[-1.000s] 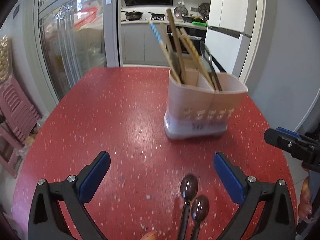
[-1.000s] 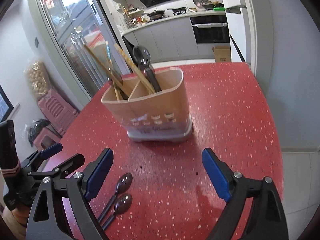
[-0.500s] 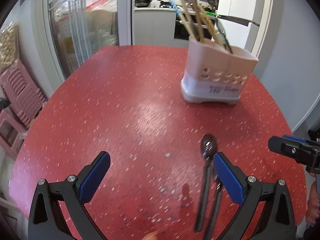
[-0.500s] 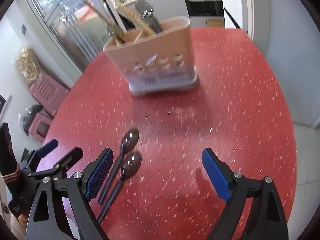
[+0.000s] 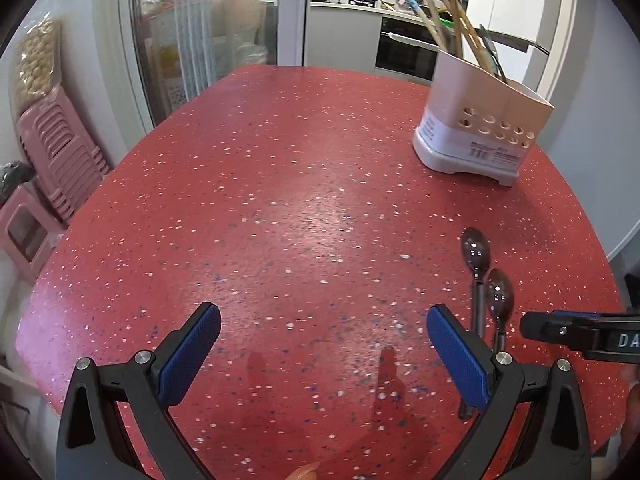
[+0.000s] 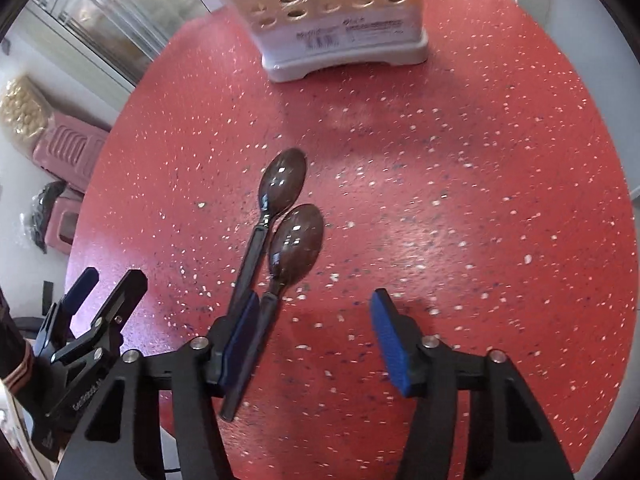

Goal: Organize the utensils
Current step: 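Grasp a dark spoon handle with the right tool while the left tool grasps the other dark spoon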

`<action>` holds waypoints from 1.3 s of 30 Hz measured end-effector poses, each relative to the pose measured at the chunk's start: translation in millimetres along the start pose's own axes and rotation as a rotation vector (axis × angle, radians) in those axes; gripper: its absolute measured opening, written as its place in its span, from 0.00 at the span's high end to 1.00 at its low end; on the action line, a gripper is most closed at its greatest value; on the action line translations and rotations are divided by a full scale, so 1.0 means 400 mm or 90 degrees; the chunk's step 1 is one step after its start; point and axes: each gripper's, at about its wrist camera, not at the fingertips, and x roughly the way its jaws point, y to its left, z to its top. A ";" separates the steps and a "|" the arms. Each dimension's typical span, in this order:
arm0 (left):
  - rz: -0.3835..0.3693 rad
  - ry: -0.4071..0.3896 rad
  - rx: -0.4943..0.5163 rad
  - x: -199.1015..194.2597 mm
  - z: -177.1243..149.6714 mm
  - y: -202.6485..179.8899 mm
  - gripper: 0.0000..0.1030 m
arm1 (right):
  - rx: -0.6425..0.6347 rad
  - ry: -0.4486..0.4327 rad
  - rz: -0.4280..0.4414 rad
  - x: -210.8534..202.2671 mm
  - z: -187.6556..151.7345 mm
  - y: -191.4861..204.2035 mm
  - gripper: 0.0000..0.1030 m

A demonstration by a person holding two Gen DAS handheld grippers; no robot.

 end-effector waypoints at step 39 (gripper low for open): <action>-0.088 0.122 0.183 0.065 0.028 -0.252 0.07 | -0.091 -0.046 -0.047 -0.037 -0.012 -0.058 0.88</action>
